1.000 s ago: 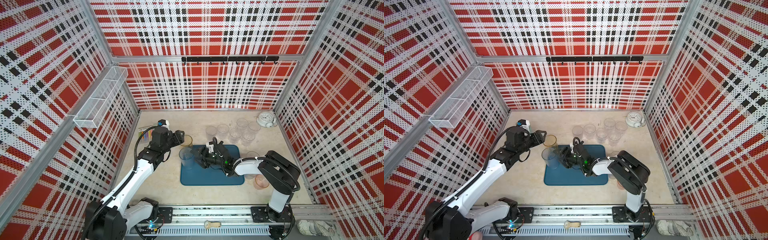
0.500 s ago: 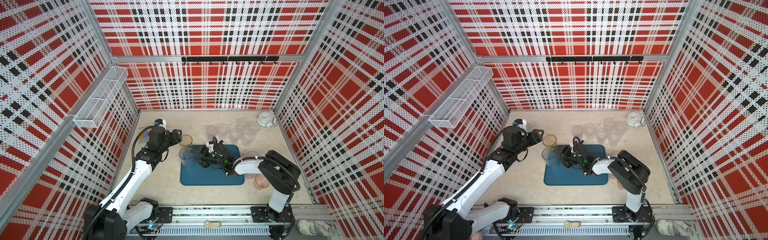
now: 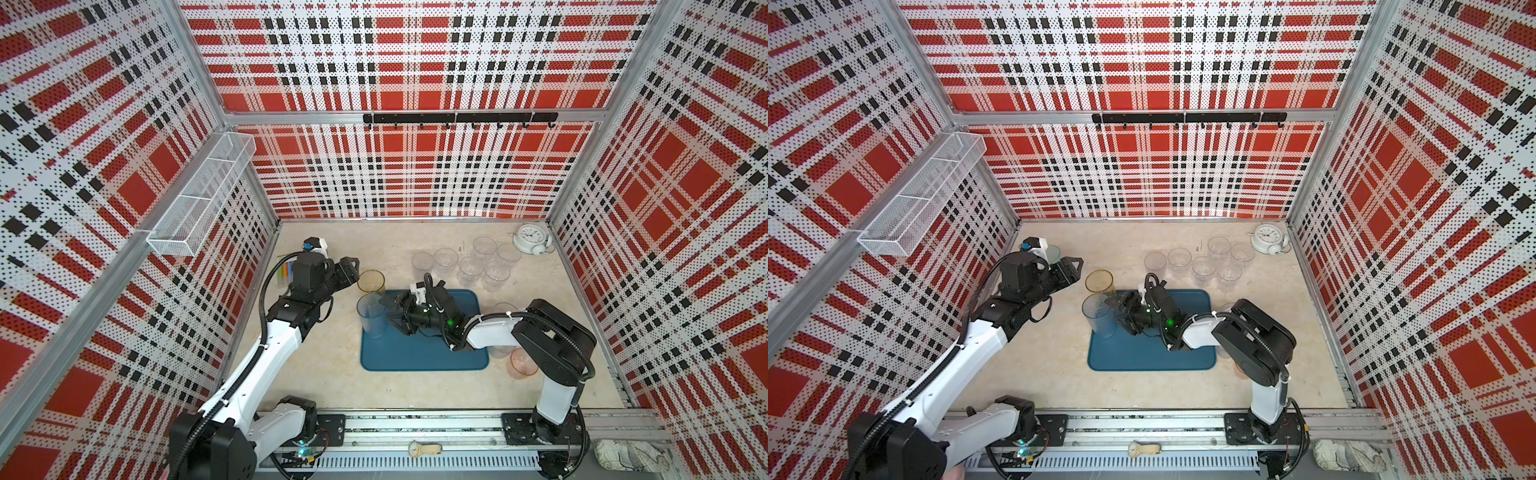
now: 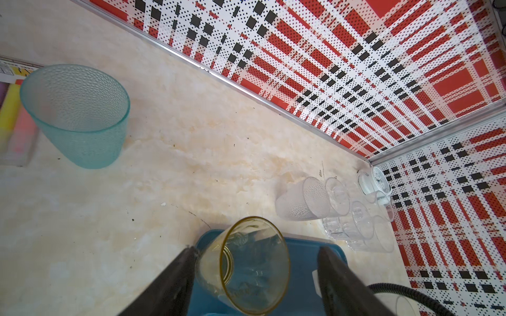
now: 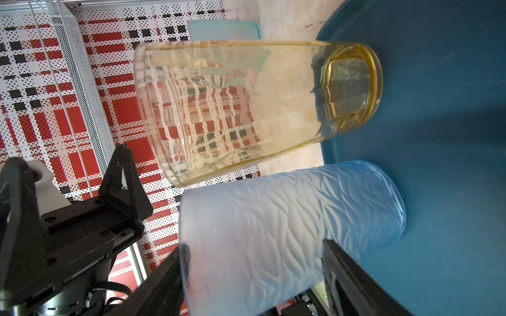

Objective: Place the glasses into the tray
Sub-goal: Move the glass to the tray.

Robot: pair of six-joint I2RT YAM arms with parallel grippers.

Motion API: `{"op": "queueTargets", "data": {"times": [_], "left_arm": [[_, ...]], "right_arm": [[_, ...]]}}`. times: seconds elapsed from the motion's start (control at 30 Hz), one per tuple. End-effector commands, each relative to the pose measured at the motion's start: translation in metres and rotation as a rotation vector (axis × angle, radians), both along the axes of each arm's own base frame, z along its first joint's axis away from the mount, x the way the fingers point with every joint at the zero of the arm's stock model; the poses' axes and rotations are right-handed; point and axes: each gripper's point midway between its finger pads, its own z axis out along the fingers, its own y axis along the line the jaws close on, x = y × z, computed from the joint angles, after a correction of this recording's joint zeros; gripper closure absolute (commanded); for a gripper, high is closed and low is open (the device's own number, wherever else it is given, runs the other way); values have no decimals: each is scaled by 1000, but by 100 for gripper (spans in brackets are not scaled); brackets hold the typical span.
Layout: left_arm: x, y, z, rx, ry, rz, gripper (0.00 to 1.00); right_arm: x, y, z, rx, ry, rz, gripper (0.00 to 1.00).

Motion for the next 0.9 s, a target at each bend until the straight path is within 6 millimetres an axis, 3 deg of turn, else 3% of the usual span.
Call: {"op": "queueTargets", "data": {"times": [0.0, 0.6, 0.73, 0.87], "left_arm": [[2, 1, 11, -12, -31, -1, 27], [6, 10, 14, -15, -42, 22, 26], [11, 31, 18, 22, -49, 63, 26], [23, 70, 10, 52, -6, 140, 27]], "right_arm": [[-2, -4, -14, -23, 47, -17, 22], [3, -21, 19, -25, -35, -16, 14], [4, -36, 24, -61, -54, -25, 14], [8, -55, 32, -133, -95, -46, 14]]}}
